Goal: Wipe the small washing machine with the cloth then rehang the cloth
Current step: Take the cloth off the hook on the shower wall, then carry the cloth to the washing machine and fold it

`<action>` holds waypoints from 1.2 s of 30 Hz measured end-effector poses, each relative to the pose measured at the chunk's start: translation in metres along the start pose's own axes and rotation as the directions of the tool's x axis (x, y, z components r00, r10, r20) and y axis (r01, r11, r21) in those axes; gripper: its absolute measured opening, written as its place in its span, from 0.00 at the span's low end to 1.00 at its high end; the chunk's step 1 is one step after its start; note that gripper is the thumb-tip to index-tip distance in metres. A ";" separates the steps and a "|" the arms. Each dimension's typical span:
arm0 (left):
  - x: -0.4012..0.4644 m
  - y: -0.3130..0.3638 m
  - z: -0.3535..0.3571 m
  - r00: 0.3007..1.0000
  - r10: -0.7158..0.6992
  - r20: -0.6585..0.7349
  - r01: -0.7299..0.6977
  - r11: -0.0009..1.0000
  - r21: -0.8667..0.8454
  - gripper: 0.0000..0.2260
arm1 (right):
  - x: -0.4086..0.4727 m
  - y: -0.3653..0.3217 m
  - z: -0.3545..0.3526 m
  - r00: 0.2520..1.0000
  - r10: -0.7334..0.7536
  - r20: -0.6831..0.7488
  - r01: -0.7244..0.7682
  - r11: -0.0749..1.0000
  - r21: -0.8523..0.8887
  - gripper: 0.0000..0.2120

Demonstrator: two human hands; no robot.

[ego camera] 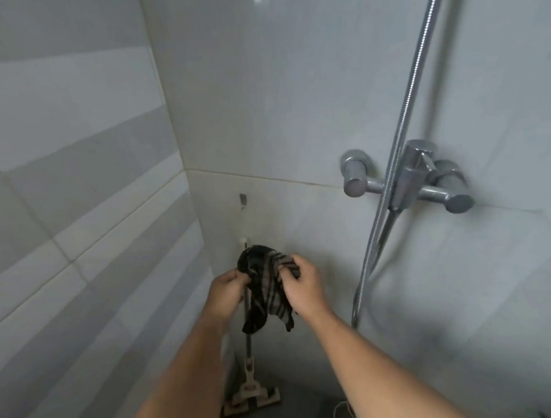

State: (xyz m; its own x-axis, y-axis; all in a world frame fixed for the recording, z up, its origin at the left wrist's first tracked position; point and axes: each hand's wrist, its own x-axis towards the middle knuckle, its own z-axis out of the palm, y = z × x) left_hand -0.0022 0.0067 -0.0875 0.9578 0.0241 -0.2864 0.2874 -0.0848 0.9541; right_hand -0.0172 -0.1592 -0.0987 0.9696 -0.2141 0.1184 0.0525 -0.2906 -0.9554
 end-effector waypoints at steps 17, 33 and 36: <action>-0.115 -0.381 0.138 0.751 -0.382 0.538 0.308 0.924 0.226 0.20 | -0.219 0.329 -0.108 0.915 0.379 0.141 -0.298 0.868 -0.397 0.13; -0.261 -0.388 0.179 0.743 -0.369 0.558 0.361 0.923 0.131 0.19 | -0.397 0.250 -0.180 0.981 0.191 0.045 -0.139 0.837 -0.529 0.09; -0.264 -0.373 0.184 0.765 -0.309 0.566 0.387 0.922 -0.019 0.16 | -0.418 0.255 -0.175 0.964 0.247 0.094 -0.196 0.907 -0.371 0.12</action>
State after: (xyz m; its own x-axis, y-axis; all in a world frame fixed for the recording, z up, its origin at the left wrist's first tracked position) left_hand -0.3627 -0.1514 -0.3845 0.6427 -0.5187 -0.5639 0.6356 -0.0500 0.7704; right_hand -0.4509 -0.3066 -0.3442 0.9706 -0.1906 -0.1473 -0.2314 -0.5681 -0.7897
